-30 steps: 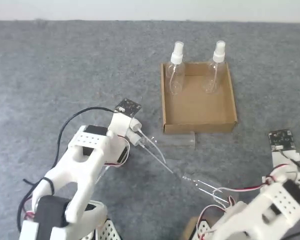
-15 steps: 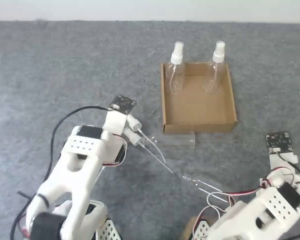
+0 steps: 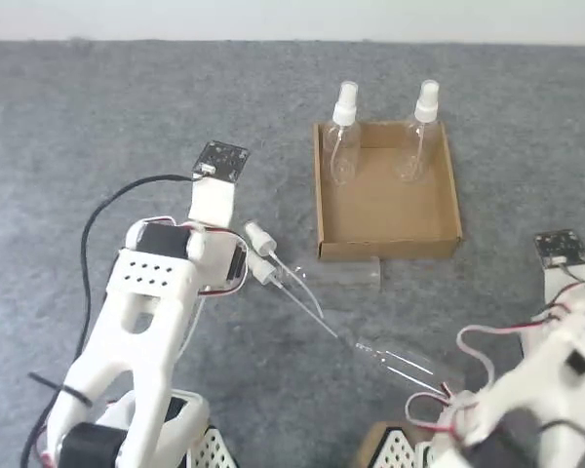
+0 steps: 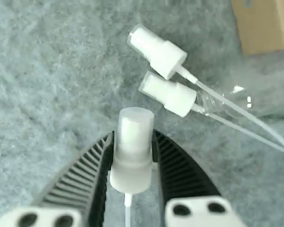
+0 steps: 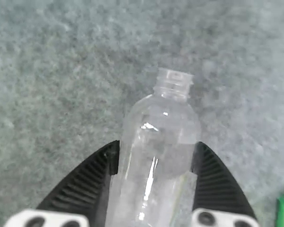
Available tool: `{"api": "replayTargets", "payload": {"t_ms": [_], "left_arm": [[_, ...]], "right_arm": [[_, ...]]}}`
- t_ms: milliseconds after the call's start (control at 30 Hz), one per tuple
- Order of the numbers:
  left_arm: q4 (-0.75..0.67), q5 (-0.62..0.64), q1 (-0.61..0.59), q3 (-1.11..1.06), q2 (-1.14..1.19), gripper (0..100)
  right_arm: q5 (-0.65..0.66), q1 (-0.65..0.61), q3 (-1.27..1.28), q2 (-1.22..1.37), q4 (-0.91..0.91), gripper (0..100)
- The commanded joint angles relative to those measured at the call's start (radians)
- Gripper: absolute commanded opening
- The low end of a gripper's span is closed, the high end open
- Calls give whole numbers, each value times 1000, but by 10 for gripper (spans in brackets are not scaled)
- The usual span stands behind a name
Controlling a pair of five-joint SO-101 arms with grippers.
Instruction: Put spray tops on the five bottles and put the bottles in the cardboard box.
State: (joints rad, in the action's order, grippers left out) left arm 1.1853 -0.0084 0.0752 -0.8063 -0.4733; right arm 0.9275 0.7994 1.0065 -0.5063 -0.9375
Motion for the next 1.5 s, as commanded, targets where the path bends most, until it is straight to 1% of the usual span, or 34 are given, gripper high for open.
{"api": "replayTargets", "payload": {"t_ms": [0, 67, 167, 300, 433, 533, 700, 900, 933, 1100, 1233, 1333, 1467], "left_arm": [[-57, 14, -5, -38, -6, 37], [-91, 14, -2, -74, -6, 37], [-114, 14, -3, -105, -6, 37], [-114, 14, -3, -113, -6, 37], [-114, 14, -3, -113, -6, 37], [-114, 12, 0, -113, -6, 37], [-114, 12, 3, -114, -3, 37], [-114, 12, 3, -114, 2, 37], [-114, 12, 3, -114, 2, 37], [-114, 12, 3, -114, -2, 37], [-114, 14, -5, -107, -6, 37], [-112, 17, -5, -84, -17, 37], [-75, 20, -15, -42, -98, 37]], "right_arm": [[-51, -24, -155, 154, 7, 262], [-80, -39, -207, 209, -2, 283], [-130, -64, -270, 263, -16, 282], [-147, -111, -354, 288, -150, 282], [-166, -105, -417, 311, -232, 281], [-212, -79, -417, 346, -226, 277], [-229, -68, -422, 421, -226, 203], [-229, -68, -422, 440, -205, 191], [-229, -70, -423, 440, -205, 172], [-229, -76, -474, 437, -217, 9], [-229, -85, -554, 384, -295, 6], [-235, -137, -591, 278, -354, 6], [-342, -263, -591, 62, -395, 6]]}}
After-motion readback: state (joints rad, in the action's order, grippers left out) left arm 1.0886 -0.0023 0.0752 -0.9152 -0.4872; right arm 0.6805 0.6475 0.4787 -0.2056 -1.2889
